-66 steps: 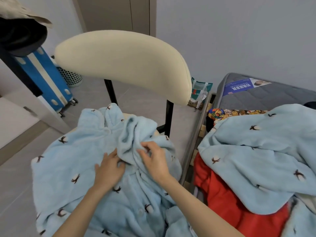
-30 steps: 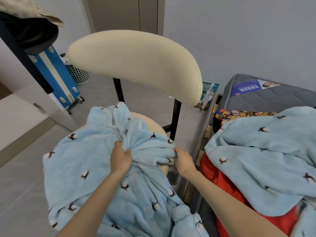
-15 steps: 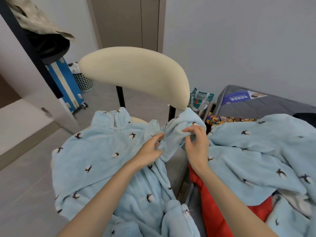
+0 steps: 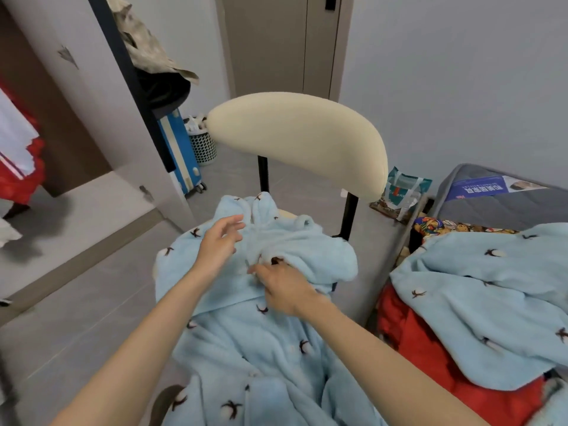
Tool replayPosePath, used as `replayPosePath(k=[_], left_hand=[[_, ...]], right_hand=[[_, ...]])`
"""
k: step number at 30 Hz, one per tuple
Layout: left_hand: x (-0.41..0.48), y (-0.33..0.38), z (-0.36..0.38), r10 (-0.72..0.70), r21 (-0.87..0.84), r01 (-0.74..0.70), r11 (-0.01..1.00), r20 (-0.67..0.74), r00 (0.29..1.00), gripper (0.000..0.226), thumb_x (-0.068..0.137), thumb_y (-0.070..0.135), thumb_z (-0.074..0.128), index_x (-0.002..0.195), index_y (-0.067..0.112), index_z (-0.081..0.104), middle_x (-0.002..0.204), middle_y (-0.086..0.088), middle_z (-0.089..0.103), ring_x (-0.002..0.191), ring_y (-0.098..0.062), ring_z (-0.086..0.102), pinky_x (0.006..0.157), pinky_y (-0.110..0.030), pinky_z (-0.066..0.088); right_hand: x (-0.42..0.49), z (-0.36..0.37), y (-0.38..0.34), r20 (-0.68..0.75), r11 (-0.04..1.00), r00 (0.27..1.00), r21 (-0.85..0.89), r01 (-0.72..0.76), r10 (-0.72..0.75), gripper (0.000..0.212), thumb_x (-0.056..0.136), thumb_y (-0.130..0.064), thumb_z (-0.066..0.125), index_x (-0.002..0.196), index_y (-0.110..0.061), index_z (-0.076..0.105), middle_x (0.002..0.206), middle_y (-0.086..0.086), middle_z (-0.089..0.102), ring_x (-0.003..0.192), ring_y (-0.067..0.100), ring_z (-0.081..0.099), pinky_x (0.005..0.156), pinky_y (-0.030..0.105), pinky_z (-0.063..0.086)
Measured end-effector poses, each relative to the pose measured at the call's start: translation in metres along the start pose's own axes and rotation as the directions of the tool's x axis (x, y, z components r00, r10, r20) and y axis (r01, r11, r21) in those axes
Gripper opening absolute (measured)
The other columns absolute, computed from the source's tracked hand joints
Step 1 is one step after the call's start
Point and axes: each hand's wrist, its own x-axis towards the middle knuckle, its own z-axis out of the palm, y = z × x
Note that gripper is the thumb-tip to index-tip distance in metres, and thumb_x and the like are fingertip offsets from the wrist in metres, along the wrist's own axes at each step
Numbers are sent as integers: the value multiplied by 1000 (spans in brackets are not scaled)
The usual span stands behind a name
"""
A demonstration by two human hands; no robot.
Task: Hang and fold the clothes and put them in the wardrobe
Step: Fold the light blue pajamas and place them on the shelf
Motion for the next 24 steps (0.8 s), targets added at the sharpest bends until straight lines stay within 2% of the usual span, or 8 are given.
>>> replayPosePath(k=[3, 9, 12, 14, 17, 19, 21, 24], left_hand=[[1, -16, -27, -123, 23, 124, 992, -46, 991, 27, 100, 13, 44, 123, 16, 58, 126, -2, 59, 99, -18, 58, 85, -33, 45], [0, -32, -16, -171, 65, 170, 983, 19, 985, 29, 101, 14, 42, 125, 16, 58, 124, -2, 60, 98, -17, 58, 70, -21, 44], [-4, -34, 6, -162, 79, 155, 985, 91, 983, 31, 101, 12, 41, 127, 16, 57, 117, -3, 61, 97, -19, 57, 75, -26, 46], [-7, -34, 16, -153, 70, 146, 987, 118, 981, 30, 100, 13, 44, 126, 17, 58, 109, -2, 62, 95, -18, 57, 73, -24, 46], [-10, -33, 19, -141, 66, 132, 989, 140, 980, 30, 100, 12, 43, 125, 19, 58, 105, 2, 62, 95, -17, 58, 71, -21, 46], [-12, -32, 15, -132, 67, 124, 990, 147, 980, 31, 100, 11, 41, 124, 19, 57, 109, 0, 62, 96, -18, 58, 72, -22, 46], [-14, -29, 7, -129, 60, 121, 991, 139, 982, 29, 100, 12, 41, 123, 19, 57, 113, -3, 62, 98, -19, 59, 74, -25, 46], [-15, -26, -7, -134, 40, 130, 991, 103, 986, 30, 101, 13, 39, 124, 20, 57, 117, 1, 61, 100, -18, 59, 80, -28, 46]], right_hand=[[7, 21, -14, 166, 896, 977, 402, -190, 132, 60, 87, 4, 41, 144, -13, 32, 144, 6, 47, 130, 23, 44, 99, 24, 34], [-17, 14, 3, -172, 936, 966, 327, -129, 193, 31, 97, -14, 43, 127, -20, 51, 116, -5, 66, 104, 17, 60, 89, 33, 46], [-38, -1, 22, -480, 913, 790, 331, -239, 381, 16, 97, -27, 49, 111, -30, 54, 86, -15, 62, 69, 4, 55, 63, 30, 43], [-50, -5, 42, -572, 832, 605, 377, -406, 554, 28, 93, -26, 57, 120, -23, 51, 108, -6, 57, 96, 8, 50, 81, 34, 40], [-58, -7, 66, -20, 218, 339, 801, -557, 940, 74, 88, -35, 67, 146, -10, 27, 146, 16, 33, 132, 36, 33, 106, 41, 26], [-59, -7, 70, 420, -315, 419, 901, -298, 805, 74, 89, -39, 66, 146, -9, 30, 146, 14, 39, 132, 33, 41, 106, 43, 37], [-58, -9, 73, 491, -499, 501, 857, -129, 713, 61, 91, -39, 63, 141, -10, 42, 135, 9, 51, 124, 25, 50, 100, 35, 41], [-50, -17, 68, 423, -518, 517, 854, 47, 744, 49, 93, -28, 62, 135, -4, 51, 108, 8, 64, 89, 20, 61, 83, 29, 50]])
